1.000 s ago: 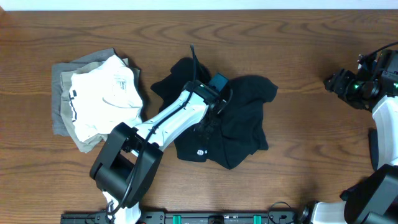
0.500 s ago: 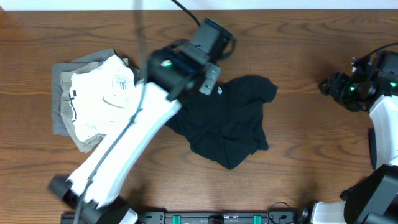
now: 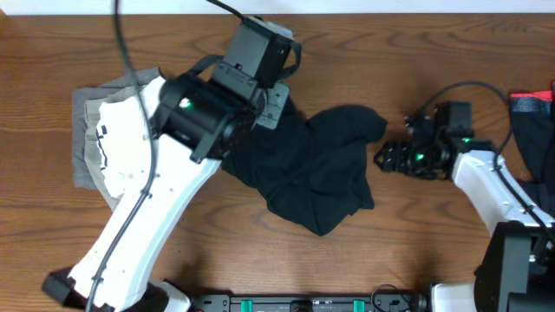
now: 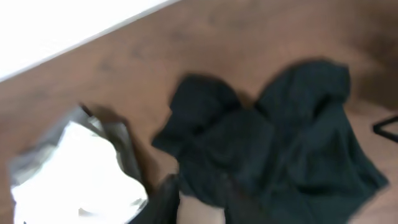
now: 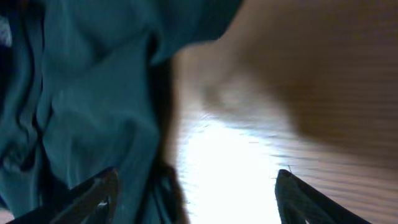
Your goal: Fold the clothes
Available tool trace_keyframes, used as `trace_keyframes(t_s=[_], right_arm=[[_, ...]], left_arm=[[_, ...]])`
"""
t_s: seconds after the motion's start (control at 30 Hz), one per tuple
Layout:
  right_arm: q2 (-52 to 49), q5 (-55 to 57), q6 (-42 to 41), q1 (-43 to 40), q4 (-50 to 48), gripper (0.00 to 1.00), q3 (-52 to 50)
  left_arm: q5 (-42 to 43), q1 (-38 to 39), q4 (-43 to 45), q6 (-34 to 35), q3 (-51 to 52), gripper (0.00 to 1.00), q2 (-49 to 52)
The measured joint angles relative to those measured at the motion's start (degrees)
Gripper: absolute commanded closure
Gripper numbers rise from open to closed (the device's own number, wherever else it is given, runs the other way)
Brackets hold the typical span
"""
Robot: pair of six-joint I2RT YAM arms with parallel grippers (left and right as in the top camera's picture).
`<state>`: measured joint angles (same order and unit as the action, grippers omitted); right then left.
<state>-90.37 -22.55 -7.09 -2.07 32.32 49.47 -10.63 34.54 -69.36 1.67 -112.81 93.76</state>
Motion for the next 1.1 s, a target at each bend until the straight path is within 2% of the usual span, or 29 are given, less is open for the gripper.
trace_keyframes(t_s=[0.13,0.27,0.4,0.53,0.6,0.67,0.7,0.73,0.8,0.83,0.97,1.1], right_arm=[[0.0,-3.2,1.9,1.7,-1.2,0.2,-2.1],[0.0,-4.7,2.6,3.3,-1.3,0.2,-3.5],[0.0,-5.2,3.3,5.2,-1.6,0.22,-5.5],[0.0,-5.6,3.7,6.7,-2.6,0.29,-7.4],[0.0,-5.7,3.7,7.4,-3.1,0.3,-8.1],[0.1,-6.1,3.8,7.9,-3.9,0.4,-8.7],[0.1,-6.1,4.1,8.2,-4.7,0.49,-9.1],[0.1,-6.1,4.3,8.4,-5.5,0.6,-9.5],[0.1,-6.1,3.8,8.8,-7.6,0.91,-11.1],[0.1,-6.2,3.8,8.8,-7.9,0.99,-11.5],[0.3,-6.2,3.7,8.7,-8.0,0.99,-11.8],[4.2,-6.8,3.6,6.3,-4.0,0.99,-8.9]], left_arm=[[7.0,0.0,-1.0,-3.4,1.2,0.5,6.1],[14.4,0.0,-0.7,-7.7,2.1,0.47,13.8],[18.2,0.0,0.9,-10.7,2.5,0.47,21.6],[19.8,0.0,2.9,-12.3,2.6,0.48,27.9],[20.1,0.0,3.4,-12.7,2.6,0.6,29.9],[20.5,0.0,3.6,-12.7,2.7,0.8,31.1],[20.8,0.0,3.6,-13.1,2.7,0.91,31.5],[20.9,0.0,3.6,-13.1,2.7,0.94,31.5],[20.6,0.0,3.4,-13.6,2.7,0.94,31.5],[20.2,0.0,3.2,-13.6,2.6,0.94,31.5],[14.5,-0.2,-0.8,-11.0,2.4,0.94,31.2],[6.9,-1.5,-3.7,-7.6,1.5,0.94,27.2]])
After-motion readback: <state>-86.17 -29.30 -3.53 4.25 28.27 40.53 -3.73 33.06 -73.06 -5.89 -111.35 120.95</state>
